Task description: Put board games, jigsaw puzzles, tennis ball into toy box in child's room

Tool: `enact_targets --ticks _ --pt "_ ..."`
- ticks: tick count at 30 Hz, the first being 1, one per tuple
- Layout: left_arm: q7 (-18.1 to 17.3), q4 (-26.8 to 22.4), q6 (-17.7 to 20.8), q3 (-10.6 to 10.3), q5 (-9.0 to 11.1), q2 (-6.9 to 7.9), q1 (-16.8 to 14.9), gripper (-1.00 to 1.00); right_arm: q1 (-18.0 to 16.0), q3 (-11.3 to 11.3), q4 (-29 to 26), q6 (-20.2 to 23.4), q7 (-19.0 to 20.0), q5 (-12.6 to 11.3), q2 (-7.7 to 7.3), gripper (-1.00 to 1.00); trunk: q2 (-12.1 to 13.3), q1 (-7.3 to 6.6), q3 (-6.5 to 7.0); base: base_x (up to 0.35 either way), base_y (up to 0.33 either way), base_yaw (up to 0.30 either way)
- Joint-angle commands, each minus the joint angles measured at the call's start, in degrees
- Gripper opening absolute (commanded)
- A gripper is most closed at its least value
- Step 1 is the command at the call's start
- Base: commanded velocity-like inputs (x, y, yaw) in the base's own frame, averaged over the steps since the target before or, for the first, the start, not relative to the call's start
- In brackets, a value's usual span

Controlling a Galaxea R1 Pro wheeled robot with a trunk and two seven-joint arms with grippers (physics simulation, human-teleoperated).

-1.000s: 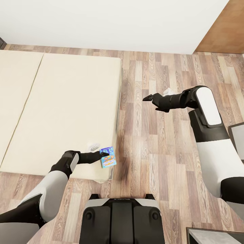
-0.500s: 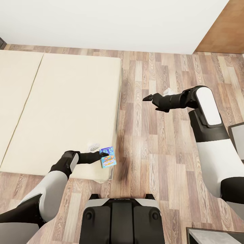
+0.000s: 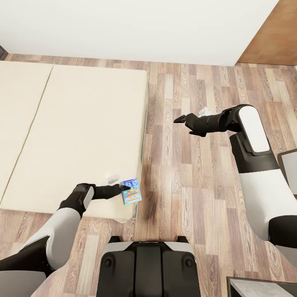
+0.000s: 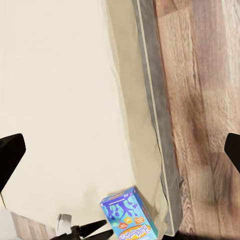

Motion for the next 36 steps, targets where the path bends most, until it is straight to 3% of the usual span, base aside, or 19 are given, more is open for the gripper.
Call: enact_targets --ticks 1,27,32,36 --pt "-0.4 -0.1 0.4 0.5 -0.6 -0.03 0.0 1.00 0.0 0.1 0.0 0.0 -0.6 -0.5 -0.05 1.00 -0.1 0.04 -0.07 0.000 0.000 0.000" --pt "-1.7 -0.8 0.6 0.7 0.0 4.26 0.0 1.00 0.0 0.1 0.0 0.1 -0.6 -0.5 -0.05 1.00 -0.1 0.04 -0.07 0.000 0.000 0.000" --pt "-4.1 -0.8 0.8 0.7 0.1 5.23 0.0 1.00 0.0 0.3 0.0 0.1 -0.6 -0.5 -0.05 1.00 -0.1 0.04 -0.07 0.000 0.000 0.000" --pt "-8.4 -0.8 1.3 0.7 0.0 5.98 0.0 1.00 0.0 0.4 0.0 0.1 -0.6 -0.4 -0.06 1.00 -0.1 0.04 -0.07 0.000 0.000 0.000"
